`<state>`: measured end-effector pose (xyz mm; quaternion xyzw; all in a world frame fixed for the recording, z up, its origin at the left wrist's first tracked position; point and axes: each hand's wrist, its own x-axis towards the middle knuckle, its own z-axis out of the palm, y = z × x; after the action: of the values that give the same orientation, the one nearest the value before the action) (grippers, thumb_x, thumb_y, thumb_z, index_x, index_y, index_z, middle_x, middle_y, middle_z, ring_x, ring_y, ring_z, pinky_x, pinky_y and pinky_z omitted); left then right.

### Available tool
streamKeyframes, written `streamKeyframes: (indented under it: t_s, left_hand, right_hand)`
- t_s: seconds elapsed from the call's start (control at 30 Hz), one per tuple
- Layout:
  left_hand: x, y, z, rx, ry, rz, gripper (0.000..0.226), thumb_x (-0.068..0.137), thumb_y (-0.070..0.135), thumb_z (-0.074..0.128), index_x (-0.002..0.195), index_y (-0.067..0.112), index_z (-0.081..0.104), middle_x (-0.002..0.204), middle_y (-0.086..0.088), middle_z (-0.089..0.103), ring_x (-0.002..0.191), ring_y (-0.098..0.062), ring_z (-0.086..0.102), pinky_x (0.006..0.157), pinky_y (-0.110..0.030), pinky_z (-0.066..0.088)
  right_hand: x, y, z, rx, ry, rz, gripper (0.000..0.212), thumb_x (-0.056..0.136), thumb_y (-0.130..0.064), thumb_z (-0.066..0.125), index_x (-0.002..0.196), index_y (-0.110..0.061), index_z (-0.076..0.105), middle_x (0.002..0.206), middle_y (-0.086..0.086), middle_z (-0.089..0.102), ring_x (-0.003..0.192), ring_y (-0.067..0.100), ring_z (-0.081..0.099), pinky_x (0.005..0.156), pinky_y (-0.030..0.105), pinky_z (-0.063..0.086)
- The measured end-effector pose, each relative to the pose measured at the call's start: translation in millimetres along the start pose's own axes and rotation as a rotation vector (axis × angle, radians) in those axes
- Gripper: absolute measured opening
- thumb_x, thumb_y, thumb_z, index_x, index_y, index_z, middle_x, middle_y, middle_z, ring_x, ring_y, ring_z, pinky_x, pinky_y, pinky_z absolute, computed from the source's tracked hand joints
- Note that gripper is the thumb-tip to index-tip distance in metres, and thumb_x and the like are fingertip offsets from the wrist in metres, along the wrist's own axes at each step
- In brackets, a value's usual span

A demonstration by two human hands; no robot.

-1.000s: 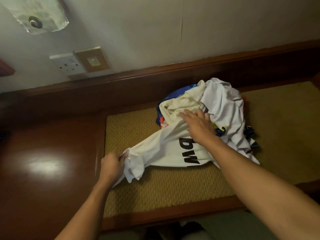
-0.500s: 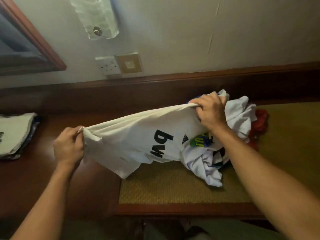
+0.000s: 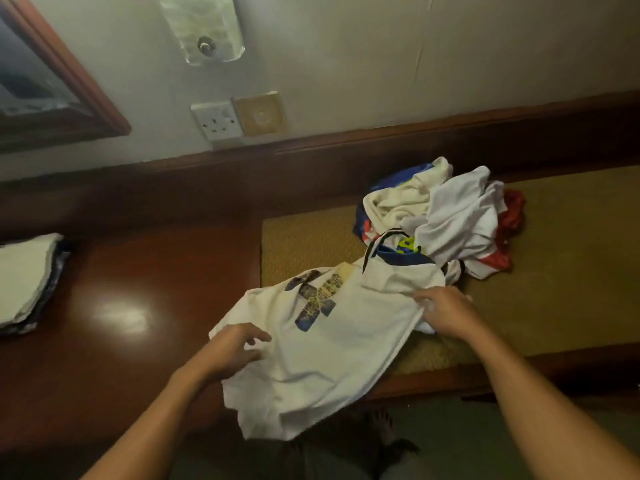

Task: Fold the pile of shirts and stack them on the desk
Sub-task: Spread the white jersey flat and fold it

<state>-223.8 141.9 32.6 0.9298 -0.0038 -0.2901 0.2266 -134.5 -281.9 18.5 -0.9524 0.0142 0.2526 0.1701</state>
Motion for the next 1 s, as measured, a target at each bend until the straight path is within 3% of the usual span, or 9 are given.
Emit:
streamKeyframes:
  t_s: [0.17, 0.23, 0.33, 0.43, 0.53, 0.63, 0.73, 0.83, 1.0]
  left_hand:
    - [59, 66, -14, -0.026, 0.219, 0.172, 0.021, 0.093, 0.018, 0.072, 0.112, 0.025, 0.077, 0.114, 0.009, 0.072, 0.097, -0.011, 0.067, 0.080, -0.028, 0.049]
    - [81, 94, -19, -0.050, 0.245, 0.223, 0.021, 0.095, 0.016, 0.069, 0.113, 0.021, 0.077, 0.115, 0.005, 0.073, 0.098, -0.014, 0.067, 0.079, -0.029, 0.050]
    - [111, 133, -21, -0.100, 0.256, 0.244, 0.023, 0.097, 0.014, 0.065, 0.118, 0.017, 0.075, 0.122, 0.000, 0.071, 0.103, -0.014, 0.066, 0.086, -0.031, 0.054]
    - [138, 166, -24, -0.126, 0.252, 0.247, 0.029, 0.097, 0.011, 0.064, 0.125, 0.016, 0.070, 0.129, -0.001, 0.068, 0.115, -0.015, 0.063, 0.094, -0.030, 0.052]
    - [167, 186, -30, 0.001, 0.186, 0.316, 0.059, 0.092, 0.012, 0.070, 0.146, 0.030, 0.052, 0.151, 0.008, 0.050, 0.139, -0.018, 0.045, 0.110, -0.045, 0.039]
    - [188, 208, -40, 0.222, 0.068, 0.438, 0.086, 0.090, 0.012, 0.070, 0.155, 0.046, 0.027, 0.157, 0.017, 0.037, 0.145, -0.015, 0.029, 0.098, -0.041, 0.024]
    - [202, 233, -50, 0.371, -0.055, 0.473, 0.069, 0.091, 0.014, 0.064, 0.145, 0.049, 0.040, 0.123, 0.015, 0.052, 0.129, -0.016, 0.038, 0.093, -0.041, 0.023]
    - [208, 243, -61, 0.511, -0.168, 0.418, 0.042, 0.089, 0.015, 0.061, 0.125, 0.037, 0.057, 0.118, 0.011, 0.057, 0.126, -0.020, 0.042, 0.102, -0.051, 0.022]
    - [201, 234, -61, 0.554, -0.045, 0.491, 0.055, 0.091, 0.023, 0.067, 0.139, 0.044, 0.051, 0.134, 0.005, 0.046, 0.121, -0.023, 0.038, 0.095, -0.045, 0.031]
  right_hand:
    - [5, -11, 2, 0.216, 0.519, 0.111, 0.021, 0.089, -0.023, 0.064, 0.105, -0.023, 0.077, 0.108, 0.009, 0.073, 0.107, 0.036, 0.061, 0.087, 0.042, 0.047]
    - [15, -21, 2, 0.198, 0.610, 0.145, 0.028, 0.089, -0.034, 0.070, 0.114, -0.022, 0.072, 0.114, 0.008, 0.069, 0.111, 0.034, 0.055, 0.091, 0.045, 0.045]
    - [37, -31, 3, 0.141, 0.487, 0.287, 0.050, 0.086, -0.057, 0.067, 0.124, -0.024, 0.064, 0.128, 0.005, 0.063, 0.127, 0.033, 0.046, 0.099, 0.049, 0.038]
    - [56, -33, 2, 0.092, 0.296, 0.366, 0.037, 0.089, -0.051, 0.065, 0.113, -0.024, 0.069, 0.123, 0.006, 0.067, 0.125, 0.032, 0.049, 0.098, 0.045, 0.033]
    - [62, -31, -13, 0.148, 0.291, 0.184, 0.025, 0.092, -0.045, 0.066, 0.109, -0.027, 0.071, 0.111, 0.001, 0.068, 0.117, 0.029, 0.050, 0.097, 0.043, 0.033]
    - [52, -28, -46, 0.458, 0.256, -0.080, 0.023, 0.089, -0.044, 0.070, 0.107, -0.029, 0.071, 0.101, -0.003, 0.070, 0.105, 0.020, 0.060, 0.091, 0.038, 0.046]
    - [26, -30, -92, 0.692, 0.169, -0.272, 0.019, 0.092, -0.025, 0.073, 0.110, -0.026, 0.072, 0.098, -0.013, 0.073, 0.094, 0.000, 0.066, 0.083, 0.023, 0.051]
    - [-4, -29, -136, 0.766, 0.088, -0.323, 0.016, 0.093, -0.017, 0.073, 0.105, -0.027, 0.071, 0.089, -0.015, 0.073, 0.086, -0.009, 0.065, 0.075, 0.011, 0.047]
    - [-10, -12, -155, 0.185, 0.150, -0.020, 0.007, 0.090, -0.035, 0.072, 0.089, -0.029, 0.069, 0.084, -0.005, 0.066, 0.090, 0.019, 0.061, 0.082, 0.039, 0.042]
